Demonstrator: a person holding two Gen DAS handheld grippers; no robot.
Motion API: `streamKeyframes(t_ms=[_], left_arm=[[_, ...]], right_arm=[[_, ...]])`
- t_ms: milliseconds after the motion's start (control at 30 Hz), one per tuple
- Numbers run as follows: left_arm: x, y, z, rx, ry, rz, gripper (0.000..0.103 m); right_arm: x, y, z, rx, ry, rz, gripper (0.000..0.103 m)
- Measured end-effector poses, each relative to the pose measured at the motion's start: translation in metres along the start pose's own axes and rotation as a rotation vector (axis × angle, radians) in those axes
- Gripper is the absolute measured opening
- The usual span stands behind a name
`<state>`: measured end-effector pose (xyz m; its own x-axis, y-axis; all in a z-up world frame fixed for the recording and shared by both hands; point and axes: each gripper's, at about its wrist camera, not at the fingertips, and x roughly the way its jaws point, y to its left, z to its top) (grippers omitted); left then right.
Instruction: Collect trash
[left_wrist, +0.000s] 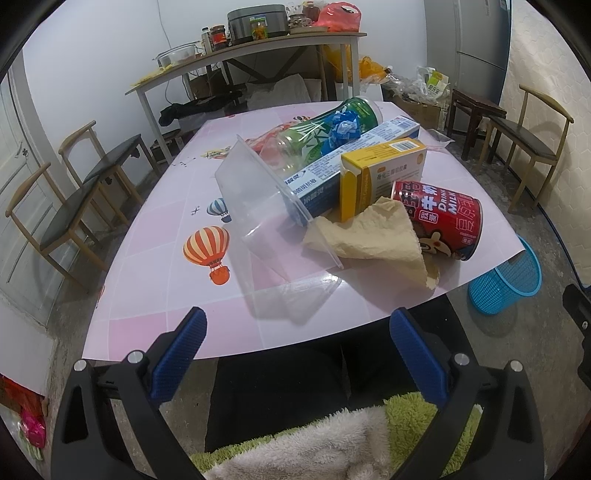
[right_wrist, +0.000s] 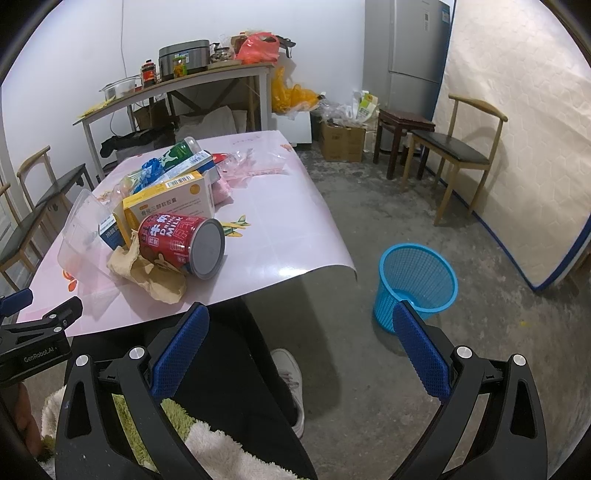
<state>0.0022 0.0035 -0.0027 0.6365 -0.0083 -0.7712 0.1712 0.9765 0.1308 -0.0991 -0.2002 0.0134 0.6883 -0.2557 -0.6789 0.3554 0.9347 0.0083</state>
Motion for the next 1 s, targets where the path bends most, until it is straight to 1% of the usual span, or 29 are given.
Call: streamKeyframes(t_ms=[1000], left_arm=[[0.0008, -0.0004, 0.0, 0.002, 0.002, 0.001, 0.097]], right_arm=[[0.0086, 0.0066, 0.0032, 0.001, 0.008, 0.003, 0.096]])
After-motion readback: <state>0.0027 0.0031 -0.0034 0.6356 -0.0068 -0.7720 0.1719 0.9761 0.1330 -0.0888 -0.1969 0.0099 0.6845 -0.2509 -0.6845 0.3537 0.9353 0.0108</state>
